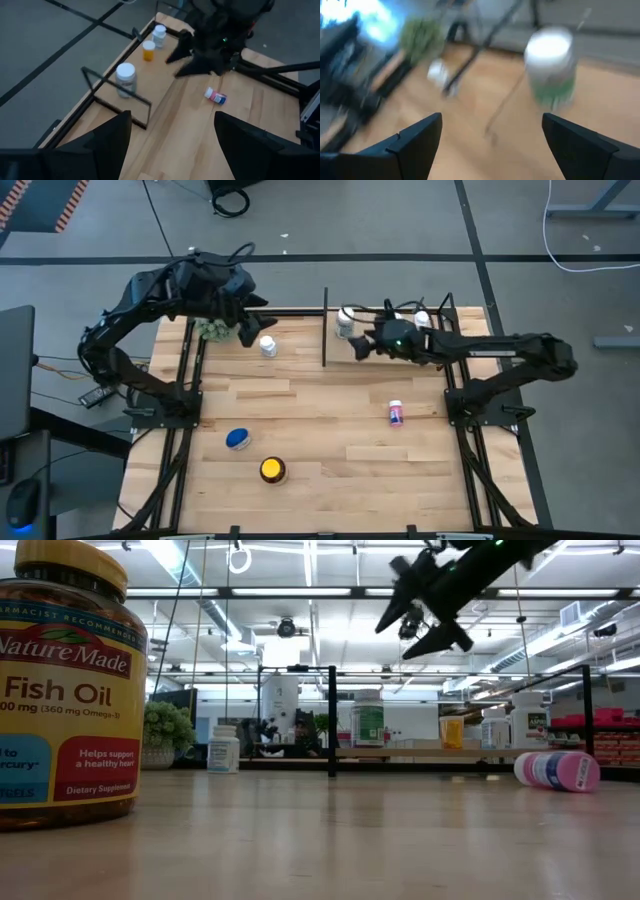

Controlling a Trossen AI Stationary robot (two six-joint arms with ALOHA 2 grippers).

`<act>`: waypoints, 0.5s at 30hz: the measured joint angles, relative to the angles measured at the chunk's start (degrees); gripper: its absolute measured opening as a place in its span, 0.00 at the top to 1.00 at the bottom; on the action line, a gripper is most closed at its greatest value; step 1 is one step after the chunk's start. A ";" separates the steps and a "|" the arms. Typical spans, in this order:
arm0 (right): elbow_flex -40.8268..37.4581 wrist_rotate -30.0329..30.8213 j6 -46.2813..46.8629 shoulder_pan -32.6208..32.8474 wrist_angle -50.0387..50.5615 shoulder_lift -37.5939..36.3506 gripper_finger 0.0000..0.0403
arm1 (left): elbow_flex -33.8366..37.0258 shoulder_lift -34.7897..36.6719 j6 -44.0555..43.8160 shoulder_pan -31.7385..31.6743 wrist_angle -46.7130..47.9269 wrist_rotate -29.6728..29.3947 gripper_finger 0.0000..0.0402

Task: Pick and place medicine bottles onto shelf by color
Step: Put the pink pill bottle on the shelf

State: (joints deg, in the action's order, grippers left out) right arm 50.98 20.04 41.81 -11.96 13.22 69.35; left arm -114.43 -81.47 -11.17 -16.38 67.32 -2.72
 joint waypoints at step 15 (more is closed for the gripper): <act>-0.02 -16.98 38.25 16.72 36.53 -2.07 0.13 | 0.02 -4.89 -2.35 5.54 -5.11 0.43 0.28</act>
State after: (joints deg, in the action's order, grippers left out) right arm 50.96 3.06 80.06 4.77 49.75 67.28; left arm -114.42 -86.36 -13.51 -10.84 62.21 -2.29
